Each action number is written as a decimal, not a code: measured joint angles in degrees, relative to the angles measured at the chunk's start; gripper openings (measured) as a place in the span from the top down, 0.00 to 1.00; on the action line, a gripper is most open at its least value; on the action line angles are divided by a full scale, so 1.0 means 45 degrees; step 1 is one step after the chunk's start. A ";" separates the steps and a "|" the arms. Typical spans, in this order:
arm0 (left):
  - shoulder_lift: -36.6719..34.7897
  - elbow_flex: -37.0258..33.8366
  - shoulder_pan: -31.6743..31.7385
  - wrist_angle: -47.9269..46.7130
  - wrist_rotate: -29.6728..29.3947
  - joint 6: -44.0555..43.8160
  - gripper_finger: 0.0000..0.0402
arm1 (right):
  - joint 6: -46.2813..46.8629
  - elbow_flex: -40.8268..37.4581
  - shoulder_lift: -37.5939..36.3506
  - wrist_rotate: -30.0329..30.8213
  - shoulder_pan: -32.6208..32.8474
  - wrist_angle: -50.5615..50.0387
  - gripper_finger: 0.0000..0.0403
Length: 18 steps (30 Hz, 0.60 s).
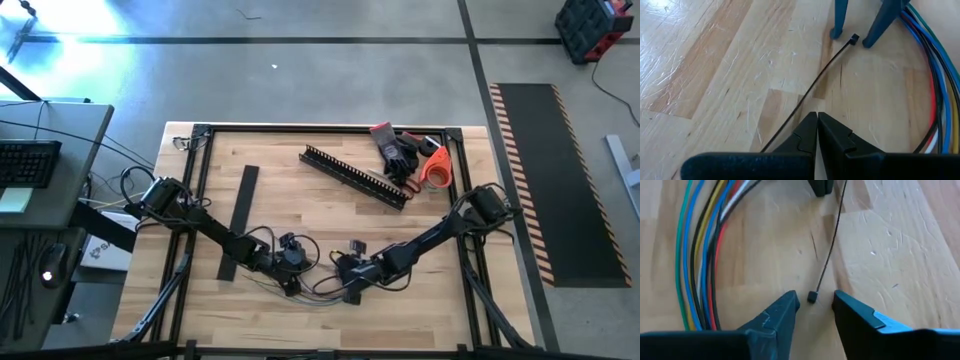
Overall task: Ziptie cables
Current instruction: Wrap the black zip tie on the cables
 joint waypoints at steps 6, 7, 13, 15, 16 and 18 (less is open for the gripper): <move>0.0000 -0.0004 -0.0030 0.0116 -0.0187 0.0122 1.00 | 0.0429 -0.0860 0.0000 0.0534 0.0085 0.1419 0.86; 0.0000 -0.0001 -0.0116 0.0296 -0.0506 0.0299 1.00 | 0.0425 -0.0996 0.0008 0.0668 0.0108 0.1693 0.90; -0.0741 0.0801 -0.0940 0.0309 -0.2955 0.2343 1.00 | 0.0193 -0.0990 -0.0017 0.2506 0.0601 0.1547 0.99; -0.1128 0.0987 -0.1106 0.0273 -0.3111 0.2891 1.00 | 0.0185 -0.0802 -0.0220 0.3240 0.0767 0.0707 0.99; -0.1345 0.1034 -0.1193 0.0216 -0.3118 0.3080 1.00 | 0.0227 -0.0627 -0.0353 0.3614 0.0870 0.0089 0.99; -0.1740 0.1099 -0.1343 0.0169 -0.3153 0.3208 1.00 | 0.0509 -0.0111 -0.0844 0.4412 0.1136 -0.1489 1.00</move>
